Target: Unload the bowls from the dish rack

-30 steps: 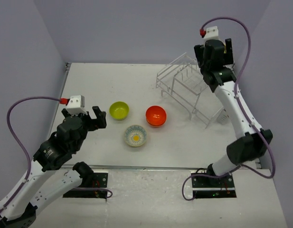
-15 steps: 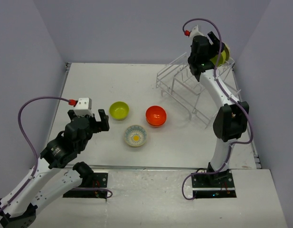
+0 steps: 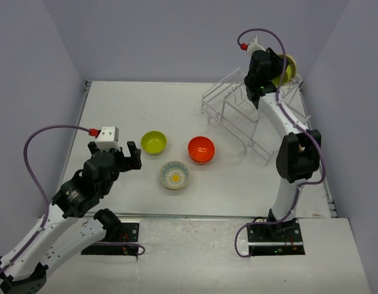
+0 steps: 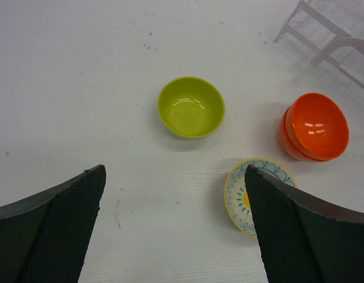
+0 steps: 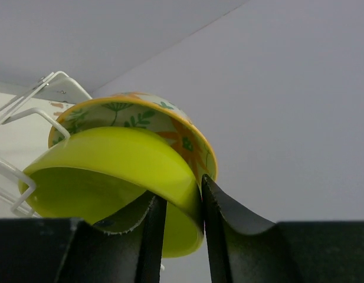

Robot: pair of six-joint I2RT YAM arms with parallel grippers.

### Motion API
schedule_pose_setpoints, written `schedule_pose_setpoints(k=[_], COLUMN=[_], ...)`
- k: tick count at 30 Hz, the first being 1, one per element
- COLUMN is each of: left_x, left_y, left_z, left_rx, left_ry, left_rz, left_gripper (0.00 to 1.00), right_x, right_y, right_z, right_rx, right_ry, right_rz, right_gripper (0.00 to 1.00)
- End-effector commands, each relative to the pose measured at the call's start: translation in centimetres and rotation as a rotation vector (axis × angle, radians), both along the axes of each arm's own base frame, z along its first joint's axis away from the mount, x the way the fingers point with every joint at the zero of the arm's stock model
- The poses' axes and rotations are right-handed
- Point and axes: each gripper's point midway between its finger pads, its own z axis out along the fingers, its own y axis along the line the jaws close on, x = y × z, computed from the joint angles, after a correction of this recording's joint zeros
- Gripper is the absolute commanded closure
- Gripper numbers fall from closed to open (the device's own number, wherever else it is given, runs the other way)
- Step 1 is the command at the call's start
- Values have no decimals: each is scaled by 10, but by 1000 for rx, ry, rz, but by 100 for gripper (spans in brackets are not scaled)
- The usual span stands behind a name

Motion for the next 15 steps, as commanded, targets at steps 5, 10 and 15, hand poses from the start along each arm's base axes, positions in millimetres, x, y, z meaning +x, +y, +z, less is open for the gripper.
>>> schedule_pose_setpoints(k=[5, 10, 15], left_x=[8, 9, 10], left_y=[-2, -2, -2], left_z=[-1, -1, -2], left_rx=[24, 23, 25], left_ry=[1, 0, 4], left_rz=[9, 7, 6], left_gripper=[0, 0, 0], right_x=[-8, -11, -21], right_y=[-5, -6, -9], right_z=[16, 24, 41], right_rx=[-11, -14, -26], right_ry=[-88, -119, -167], right_rz=[-11, -21, -38], right_gripper=[78, 94, 100])
